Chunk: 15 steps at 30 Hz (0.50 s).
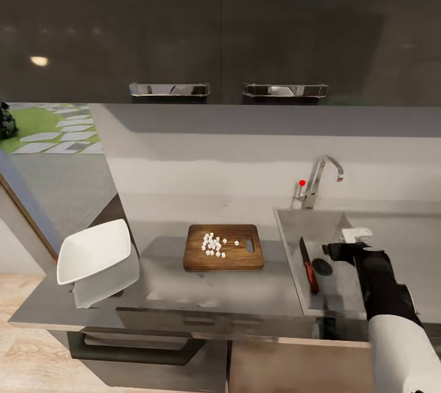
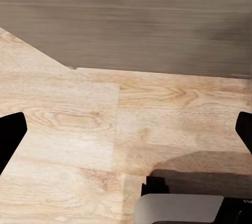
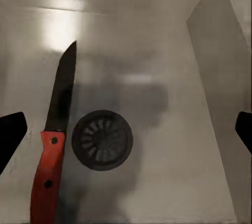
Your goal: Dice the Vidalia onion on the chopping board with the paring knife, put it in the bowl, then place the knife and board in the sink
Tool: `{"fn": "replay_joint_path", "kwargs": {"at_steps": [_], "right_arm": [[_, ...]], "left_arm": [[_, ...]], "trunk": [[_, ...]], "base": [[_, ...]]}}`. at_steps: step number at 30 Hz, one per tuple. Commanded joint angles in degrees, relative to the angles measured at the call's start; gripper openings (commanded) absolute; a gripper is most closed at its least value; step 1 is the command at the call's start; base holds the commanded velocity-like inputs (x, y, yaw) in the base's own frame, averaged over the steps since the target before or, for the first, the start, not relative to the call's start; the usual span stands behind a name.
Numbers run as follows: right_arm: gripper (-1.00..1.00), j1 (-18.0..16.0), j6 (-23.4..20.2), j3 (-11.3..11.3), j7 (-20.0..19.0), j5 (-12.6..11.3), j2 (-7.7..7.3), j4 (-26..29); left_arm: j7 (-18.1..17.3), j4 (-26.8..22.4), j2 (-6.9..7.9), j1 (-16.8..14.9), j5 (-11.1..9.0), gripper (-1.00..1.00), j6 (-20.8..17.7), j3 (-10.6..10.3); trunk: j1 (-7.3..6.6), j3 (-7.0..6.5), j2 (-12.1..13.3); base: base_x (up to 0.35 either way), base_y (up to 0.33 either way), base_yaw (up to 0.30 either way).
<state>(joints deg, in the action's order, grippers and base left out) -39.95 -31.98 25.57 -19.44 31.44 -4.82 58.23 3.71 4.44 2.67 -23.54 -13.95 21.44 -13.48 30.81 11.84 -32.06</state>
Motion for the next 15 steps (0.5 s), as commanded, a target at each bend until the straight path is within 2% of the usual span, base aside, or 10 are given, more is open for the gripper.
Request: {"fn": "replay_joint_path", "kwargs": {"at_steps": [1, 2, 5, 9, 15], "right_arm": [[1.00, -0.04, -4.87, 0.16, -4.19, 0.59, -0.01, 5.25], [1.00, -0.04, -8.15, 0.20, -8.10, 0.63, -0.06, 9.19], [1.00, -0.04, -11.24, 0.07, -12.65, 0.84, 0.23, 12.59], [1.00, -0.04, -12.02, 0.02, -13.74, 0.83, 0.40, 13.32], [1.00, -0.04, -11.92, 0.01, -13.90, 0.81, 0.49, 12.79]], "left_arm": [[0.07, 0.22, -0.03, -0.10, -0.38, 1.00, 0.36, -0.50], [0.07, 0.22, -0.05, -0.10, -0.38, 1.00, 0.36, -0.50], [0.02, 0.22, -0.11, -0.10, -0.38, 1.00, 0.36, -0.56], [-0.02, 0.22, -0.12, -0.10, -0.38, 1.00, 0.37, -0.51], [0.03, 0.22, -0.05, -0.10, -0.38, 1.00, 0.36, -0.49]], "trunk": [[0.03, 0.10, -0.08], [0.03, 0.10, -0.08], [0.03, 0.10, -0.08], [0.03, 0.10, -0.08], [0.03, 0.10, -0.08]], "base": [[0.000, 0.000, 0.000], [0.000, 0.000, 0.000], [0.000, 0.000, 0.000], [0.000, 0.061, 0.000], [0.000, 0.232, 0.000]]}}
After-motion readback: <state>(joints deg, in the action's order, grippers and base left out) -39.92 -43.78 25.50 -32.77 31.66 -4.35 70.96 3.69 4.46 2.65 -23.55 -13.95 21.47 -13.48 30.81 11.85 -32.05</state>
